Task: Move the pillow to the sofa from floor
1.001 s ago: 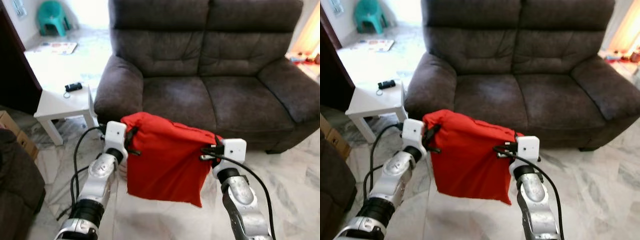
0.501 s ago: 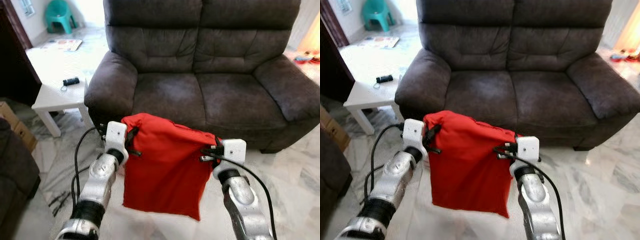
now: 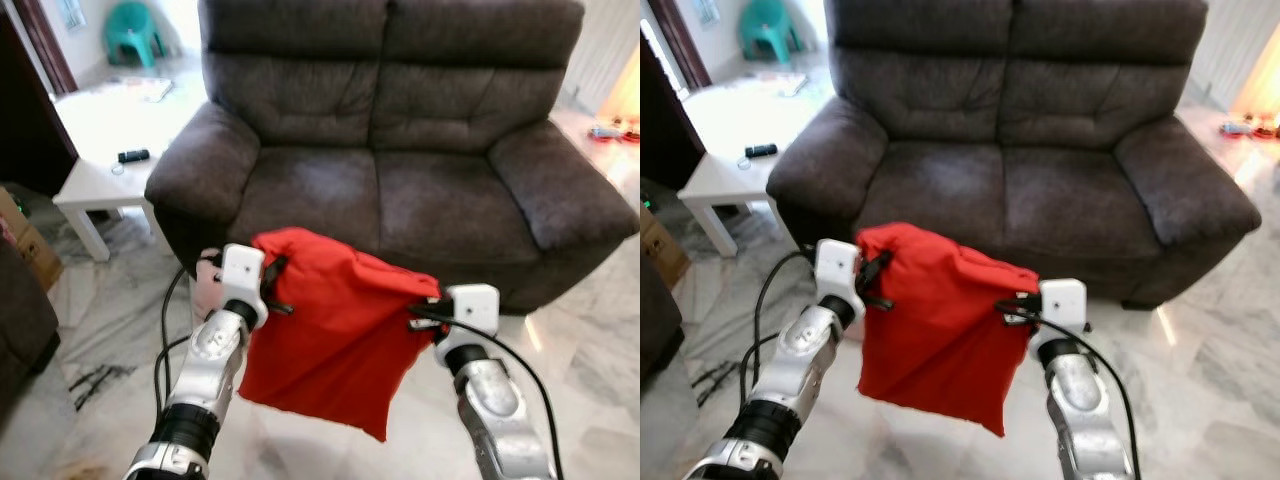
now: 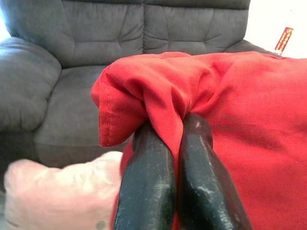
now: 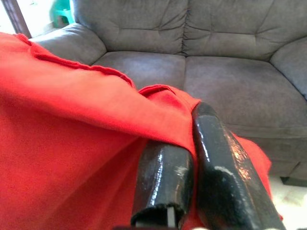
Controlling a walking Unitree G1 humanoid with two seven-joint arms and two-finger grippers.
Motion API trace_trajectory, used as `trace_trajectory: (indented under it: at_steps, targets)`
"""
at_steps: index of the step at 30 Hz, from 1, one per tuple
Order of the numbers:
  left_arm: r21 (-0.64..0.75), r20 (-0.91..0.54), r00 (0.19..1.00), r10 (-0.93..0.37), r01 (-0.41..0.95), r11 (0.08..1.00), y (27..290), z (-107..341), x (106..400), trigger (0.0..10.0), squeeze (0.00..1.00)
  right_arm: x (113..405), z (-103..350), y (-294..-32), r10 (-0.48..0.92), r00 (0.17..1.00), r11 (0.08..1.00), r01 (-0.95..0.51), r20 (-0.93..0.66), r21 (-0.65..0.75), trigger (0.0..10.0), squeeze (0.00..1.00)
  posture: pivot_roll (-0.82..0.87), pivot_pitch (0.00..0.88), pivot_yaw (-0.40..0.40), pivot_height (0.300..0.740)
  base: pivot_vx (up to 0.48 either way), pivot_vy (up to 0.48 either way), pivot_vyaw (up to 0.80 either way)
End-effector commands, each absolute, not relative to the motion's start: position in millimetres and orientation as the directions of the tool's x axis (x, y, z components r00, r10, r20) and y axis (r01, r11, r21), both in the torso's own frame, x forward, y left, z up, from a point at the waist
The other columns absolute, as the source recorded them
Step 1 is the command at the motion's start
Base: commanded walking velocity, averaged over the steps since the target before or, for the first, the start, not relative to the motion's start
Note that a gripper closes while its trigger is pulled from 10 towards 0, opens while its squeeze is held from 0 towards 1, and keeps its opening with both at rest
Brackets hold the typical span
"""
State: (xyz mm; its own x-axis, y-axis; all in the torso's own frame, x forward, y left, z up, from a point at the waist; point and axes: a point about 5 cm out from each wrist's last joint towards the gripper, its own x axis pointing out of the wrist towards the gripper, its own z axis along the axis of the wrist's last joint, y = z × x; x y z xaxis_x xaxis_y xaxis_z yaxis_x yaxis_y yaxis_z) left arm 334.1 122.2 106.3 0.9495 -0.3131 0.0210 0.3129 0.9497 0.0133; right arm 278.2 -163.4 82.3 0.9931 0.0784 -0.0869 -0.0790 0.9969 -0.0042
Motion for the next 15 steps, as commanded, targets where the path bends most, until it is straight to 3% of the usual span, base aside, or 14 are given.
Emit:
trace_trajectory:
  at_steps: [1,15]
  targets:
    - [0.032,0.087,0.945,-0.314,0.313,0.949,123.4,122.1,338.3,10.0,0.0,285.4,104.0,-154.9,0.109,0.994,0.994,-0.109,0.016,-0.002,10.0,0.0,-0.05,0.0,-0.034,0.74,0.0,-0.315,0.0]
    - [0.034,0.089,0.941,-0.326,0.324,0.945,121.5,122.4,338.0,10.0,0.0,284.7,103.2,-155.5,0.111,0.994,0.994,-0.111,0.013,-0.009,10.0,0.0,-0.06,0.0,-0.03,0.74,0.0,-0.311,0.0]
